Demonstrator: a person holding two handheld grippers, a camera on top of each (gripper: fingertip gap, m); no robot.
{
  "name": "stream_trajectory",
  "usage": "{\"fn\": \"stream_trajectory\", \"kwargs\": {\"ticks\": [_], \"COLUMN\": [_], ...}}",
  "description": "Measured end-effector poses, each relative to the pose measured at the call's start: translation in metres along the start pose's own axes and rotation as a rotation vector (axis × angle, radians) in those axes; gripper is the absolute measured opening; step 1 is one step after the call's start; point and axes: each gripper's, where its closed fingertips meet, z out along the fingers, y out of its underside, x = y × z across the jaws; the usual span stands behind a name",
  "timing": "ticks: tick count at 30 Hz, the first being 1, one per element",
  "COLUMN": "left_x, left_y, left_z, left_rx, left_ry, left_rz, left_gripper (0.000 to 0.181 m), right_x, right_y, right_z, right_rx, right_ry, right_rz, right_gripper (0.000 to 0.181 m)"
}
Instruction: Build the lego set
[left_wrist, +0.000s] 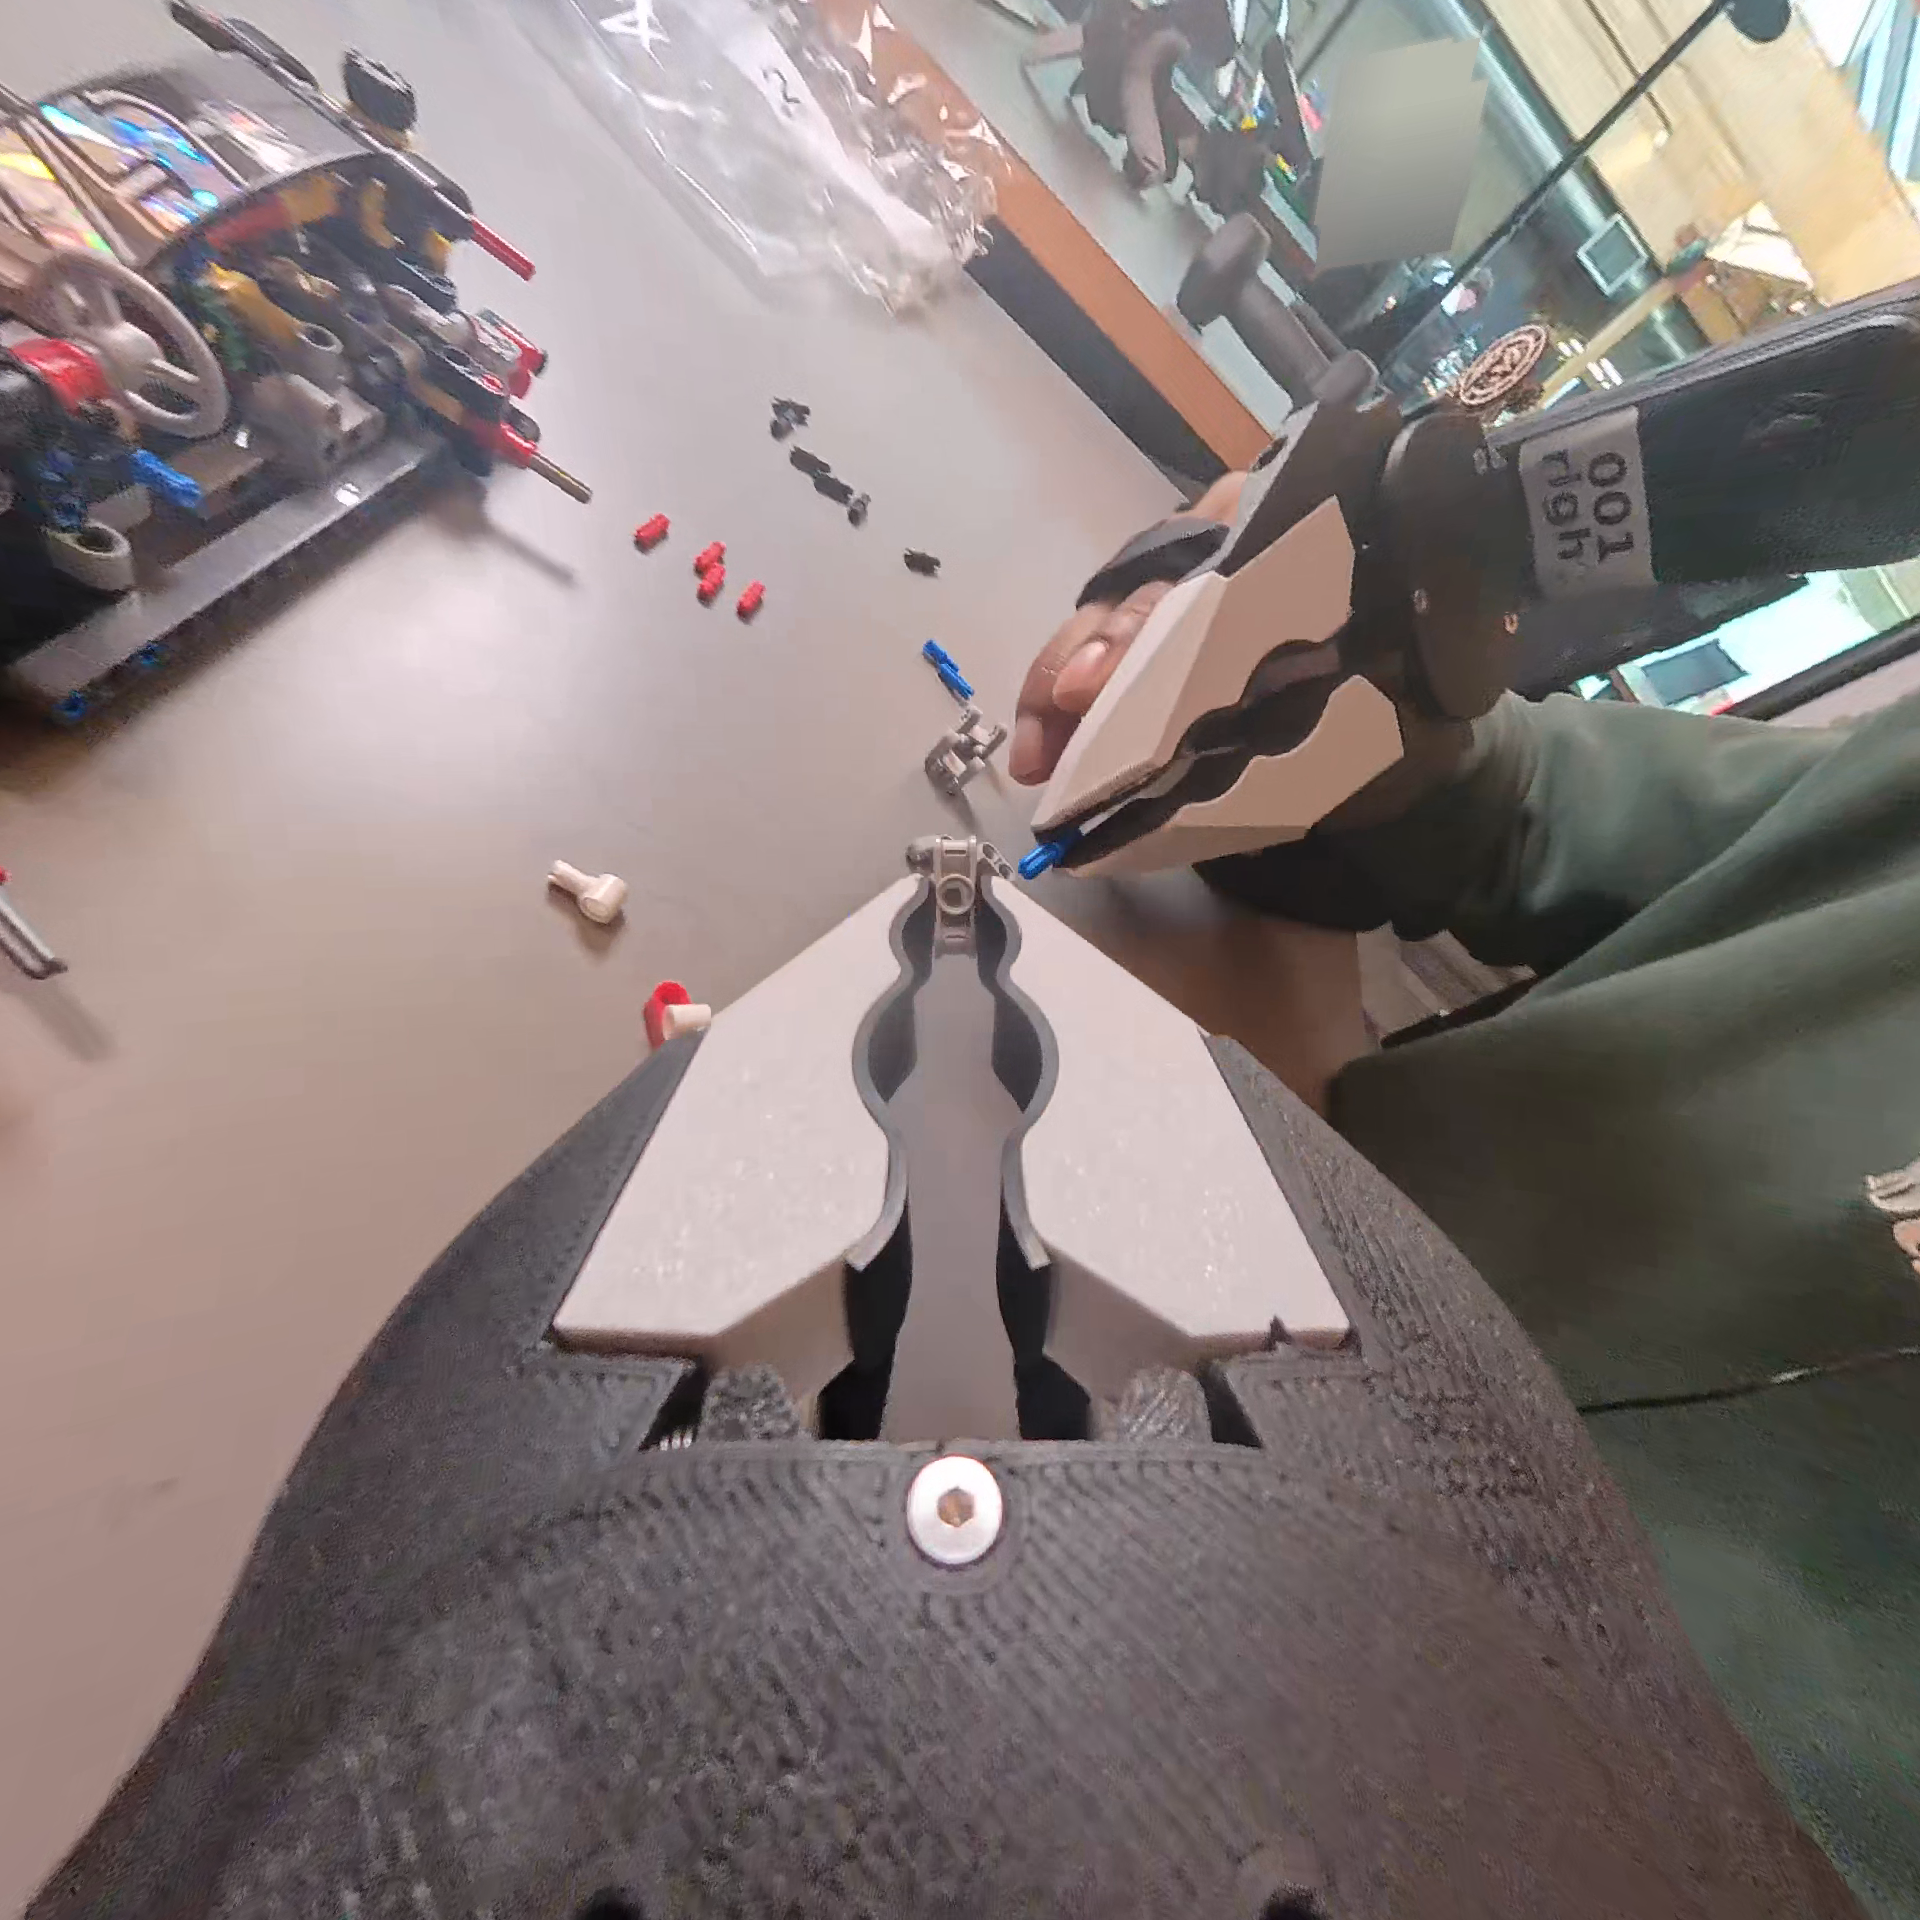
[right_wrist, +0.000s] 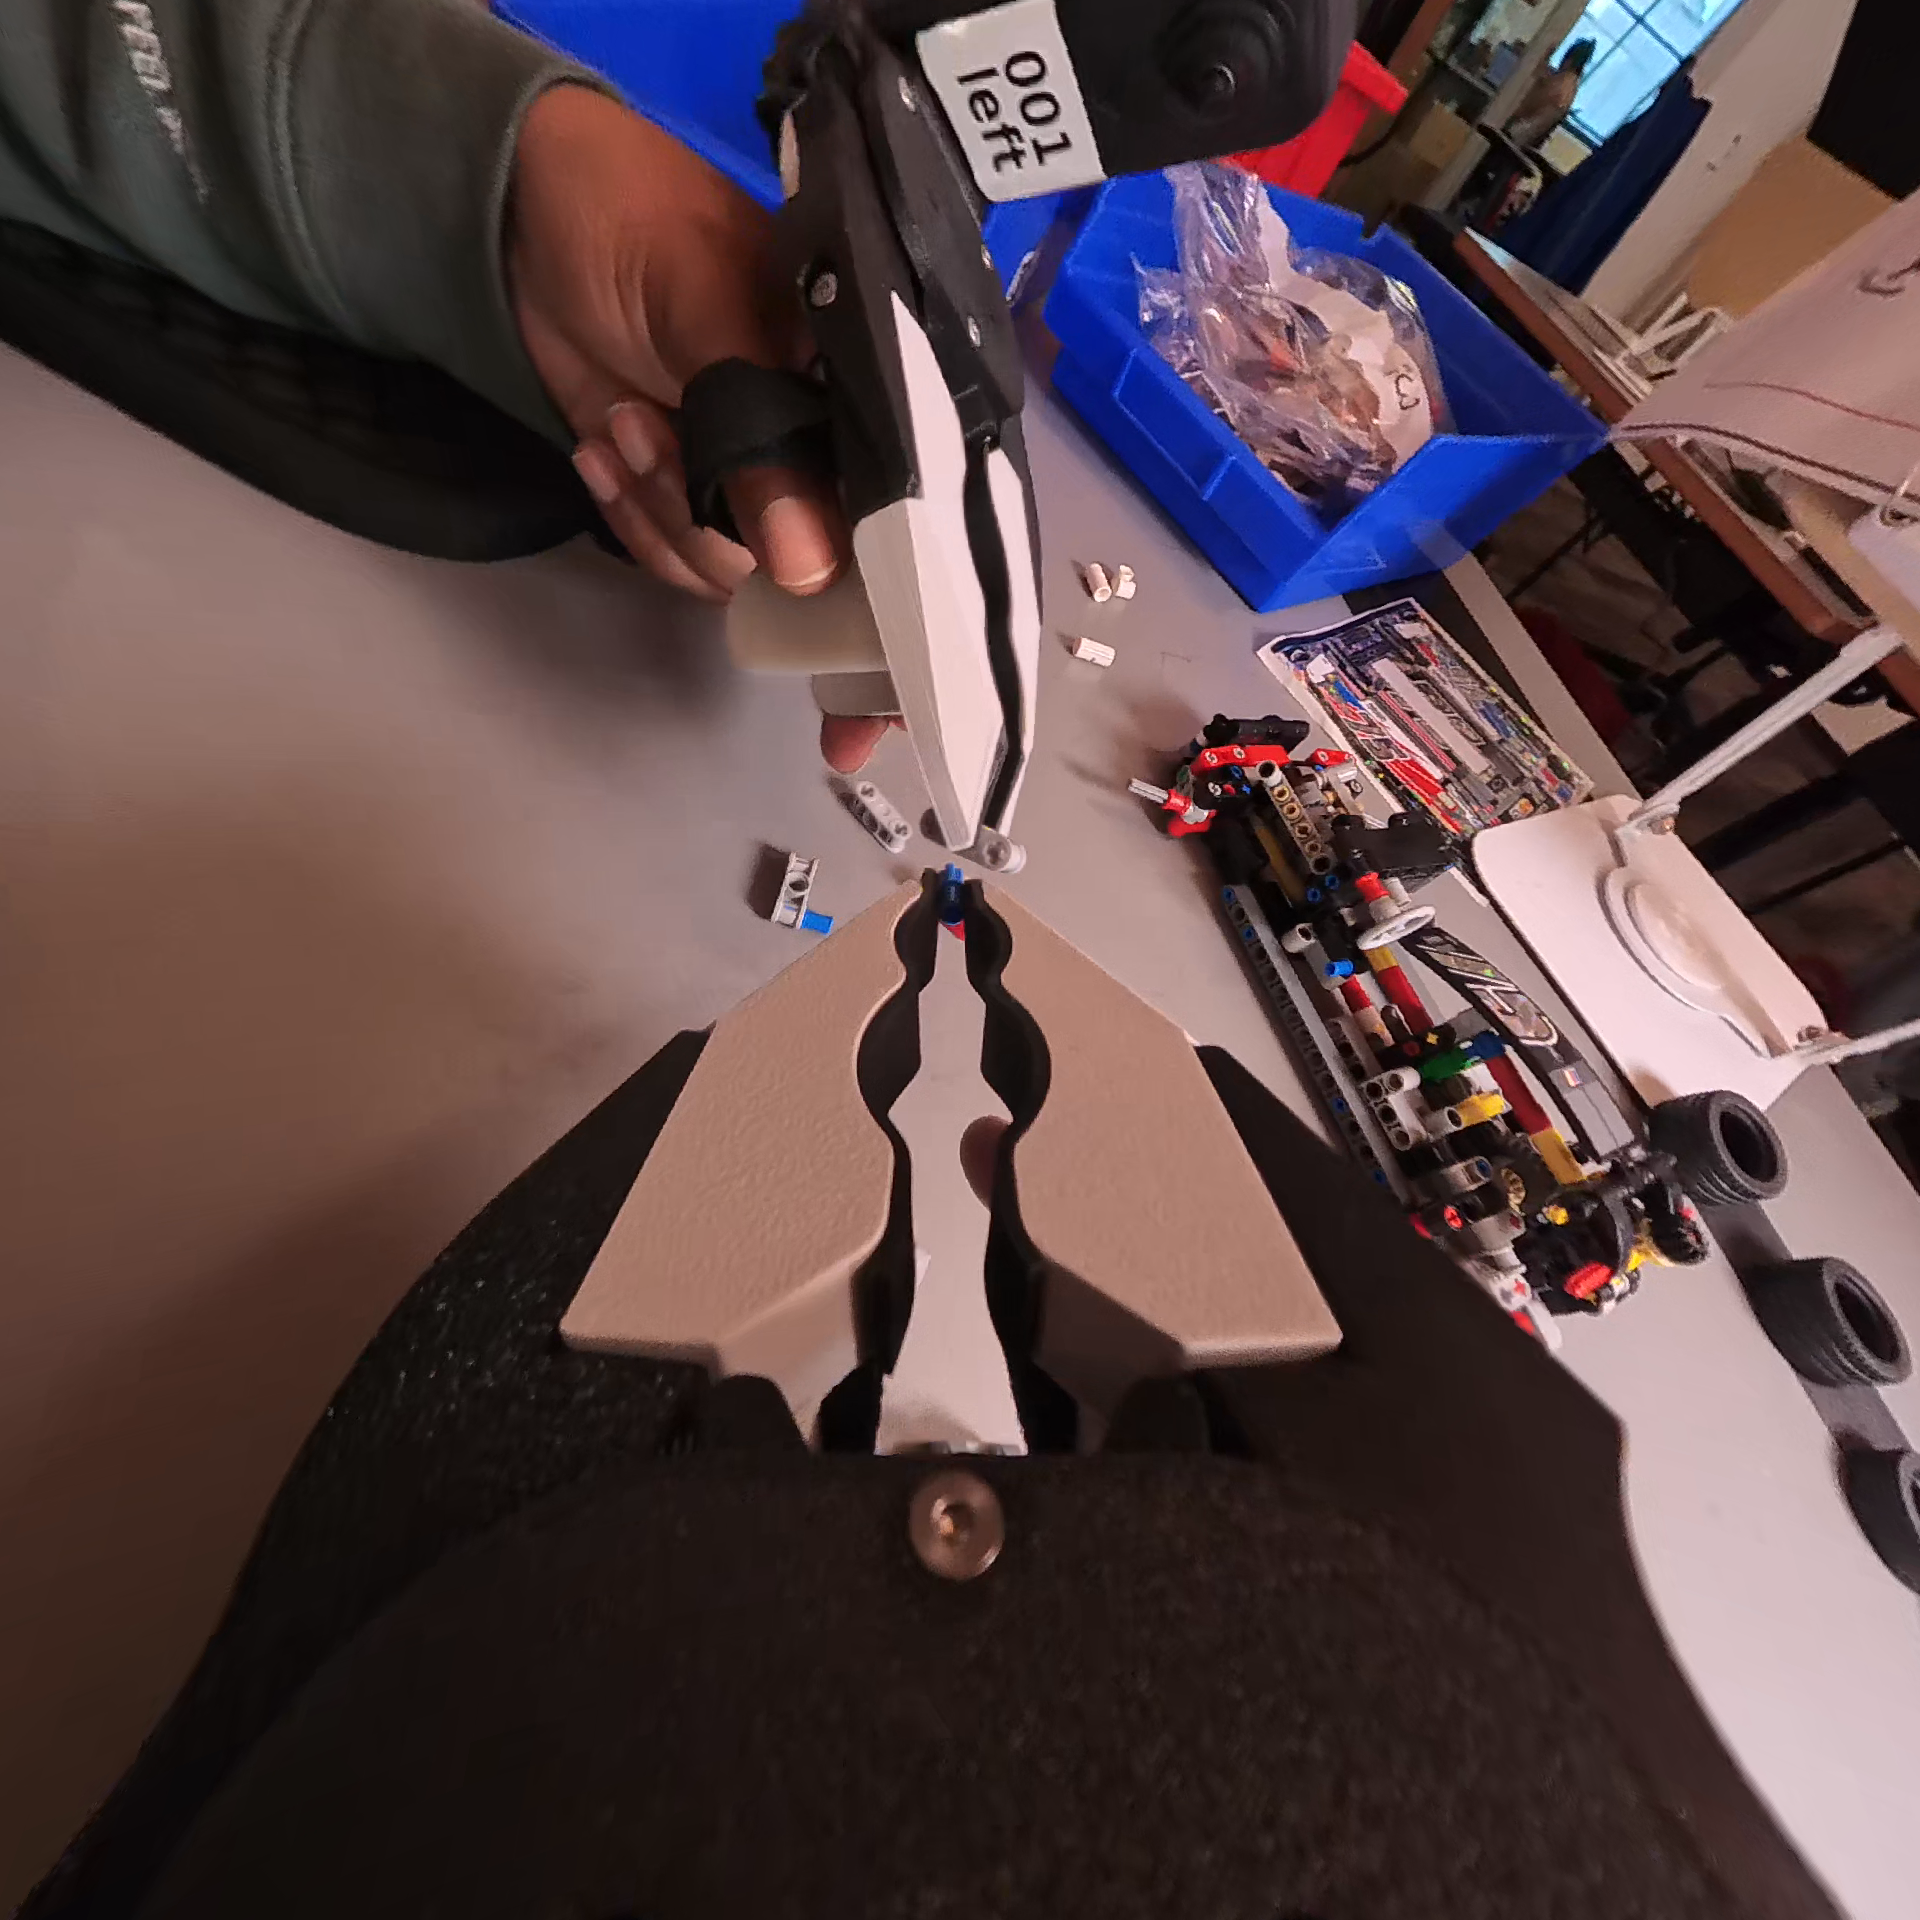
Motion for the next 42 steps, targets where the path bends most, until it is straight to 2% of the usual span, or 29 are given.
{"fn": "stream_trajectory", "kwargs": {"ticks": [11,22,42], "left_x": [-0.003,-0.006,0.001], "left_y": [-0.007,-0.008,0.001], "left_z": [0.002,0.004,0.001], "left_rx": [0.039,0.042,-0.042], "left_ry": [-0.094,-0.196,-0.247], "left_rz": [0.060,0.129,0.457], "left_gripper": [0.005,0.008,0.006], "right_x": [0.016,0.022,0.010], "right_y": [0.000,0.003,-0.001], "right_z": [0.007,0.010,0.011], "right_rx": [-0.019,-0.082,0.005], "right_ry": [0.116,0.210,0.084], "right_rz": [0.123,0.068,0.145], "right_gripper": [0.002,0.003,0.003]}}
